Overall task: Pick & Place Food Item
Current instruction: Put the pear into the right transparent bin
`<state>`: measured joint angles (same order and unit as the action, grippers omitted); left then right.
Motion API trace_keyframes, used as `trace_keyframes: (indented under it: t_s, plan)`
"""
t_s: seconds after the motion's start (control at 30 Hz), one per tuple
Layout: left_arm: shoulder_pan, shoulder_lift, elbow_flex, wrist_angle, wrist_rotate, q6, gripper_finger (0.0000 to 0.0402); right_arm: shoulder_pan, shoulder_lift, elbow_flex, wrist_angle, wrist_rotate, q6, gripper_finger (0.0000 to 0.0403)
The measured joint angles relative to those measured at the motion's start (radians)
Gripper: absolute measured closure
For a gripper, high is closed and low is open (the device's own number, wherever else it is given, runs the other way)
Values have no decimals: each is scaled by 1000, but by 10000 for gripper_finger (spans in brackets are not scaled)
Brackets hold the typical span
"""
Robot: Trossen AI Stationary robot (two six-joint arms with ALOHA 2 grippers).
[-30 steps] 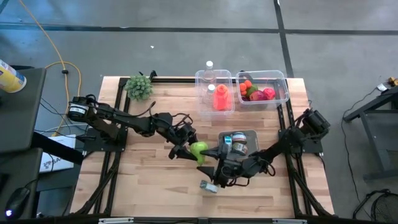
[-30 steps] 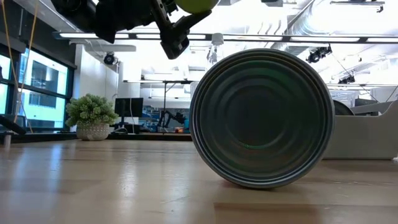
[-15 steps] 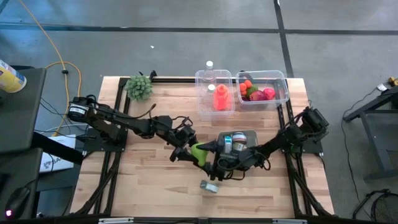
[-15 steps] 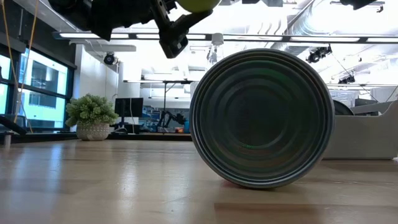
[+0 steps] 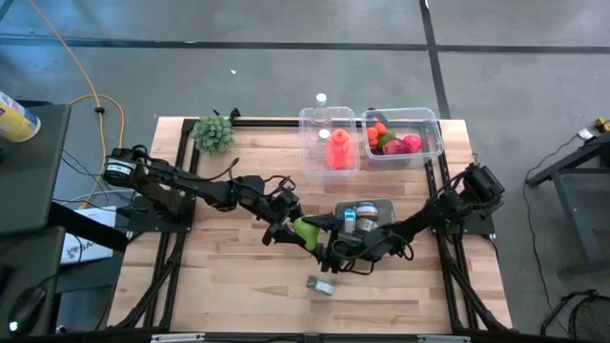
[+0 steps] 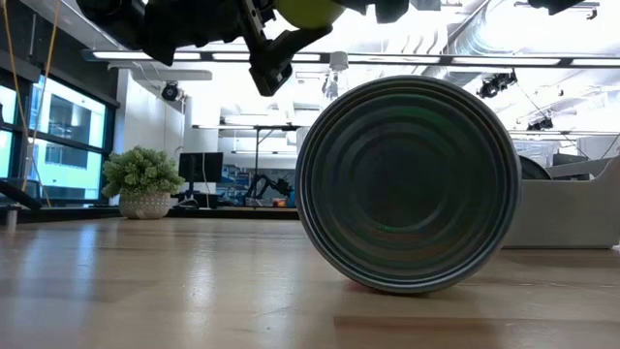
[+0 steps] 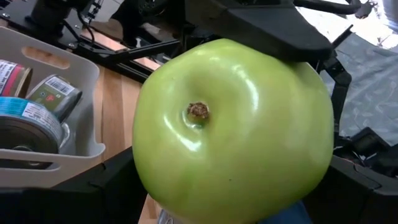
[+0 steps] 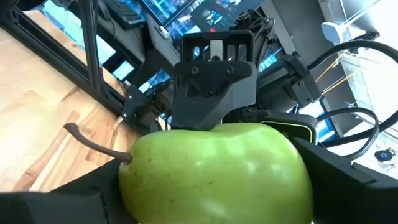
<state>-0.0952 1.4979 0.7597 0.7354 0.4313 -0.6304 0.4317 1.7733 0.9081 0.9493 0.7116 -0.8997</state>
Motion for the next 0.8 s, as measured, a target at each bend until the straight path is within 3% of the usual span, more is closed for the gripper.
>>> trace_keyframes:
  t_s: [0.33,0.8]
  plan:
    - [22,0,0,-2,-19,-70,73,6,0,0,-1,13,29,79]
    - [41,0,0,-5,-37,-26,73,6,0,-1,-5,54,10,81]
